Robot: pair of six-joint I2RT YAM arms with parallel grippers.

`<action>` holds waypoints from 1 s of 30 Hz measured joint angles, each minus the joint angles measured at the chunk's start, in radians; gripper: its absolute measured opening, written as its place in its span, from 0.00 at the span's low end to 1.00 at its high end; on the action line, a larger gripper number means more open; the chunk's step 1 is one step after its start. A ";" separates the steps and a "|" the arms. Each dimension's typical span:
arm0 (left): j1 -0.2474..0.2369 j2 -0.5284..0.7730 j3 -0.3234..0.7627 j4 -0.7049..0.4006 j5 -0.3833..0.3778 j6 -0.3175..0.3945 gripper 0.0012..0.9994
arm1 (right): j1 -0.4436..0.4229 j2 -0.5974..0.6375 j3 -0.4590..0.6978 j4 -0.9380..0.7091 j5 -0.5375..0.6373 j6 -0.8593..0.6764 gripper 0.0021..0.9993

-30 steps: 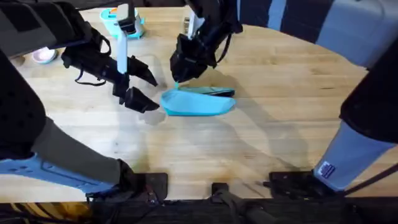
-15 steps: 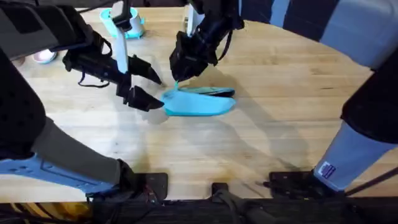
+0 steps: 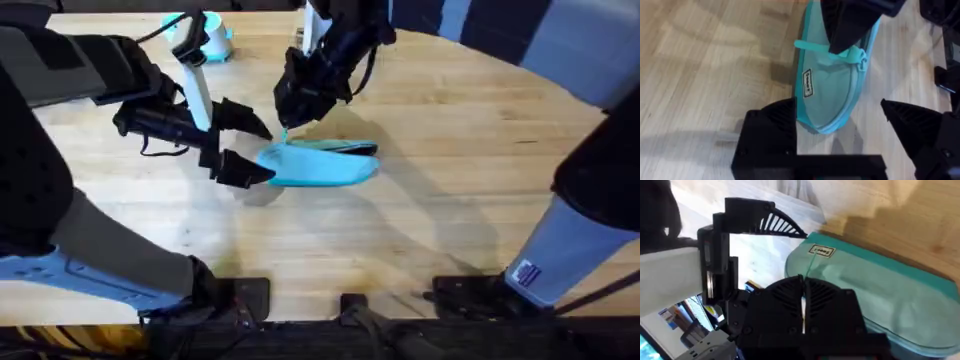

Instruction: Unzip the bag, pick up the pens from the table one at a time and place them inside, then zip the bag closed.

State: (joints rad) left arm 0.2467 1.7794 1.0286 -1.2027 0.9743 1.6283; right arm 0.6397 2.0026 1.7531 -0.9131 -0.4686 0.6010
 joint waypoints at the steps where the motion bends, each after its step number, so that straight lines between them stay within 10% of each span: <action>1: -0.001 0.000 0.000 0.002 0.004 0.001 0.99 | -0.003 0.000 0.000 0.000 0.000 0.000 0.03; 5: -0.021 0.000 0.000 0.014 0.015 0.007 0.93 | -0.014 0.000 0.000 0.000 0.000 0.000 0.03; 12: -0.068 0.000 0.000 0.051 0.006 0.018 0.07 | -0.020 0.000 0.000 -0.001 -0.003 0.000 0.03; 30: -0.074 0.000 0.000 0.055 0.007 0.018 0.04 | -0.074 0.000 0.001 -0.138 0.073 -0.090 0.03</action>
State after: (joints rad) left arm 0.1722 1.7794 1.0286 -1.1473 0.9813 1.6459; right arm 0.5654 2.0026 1.7538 -1.0507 -0.3961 0.5109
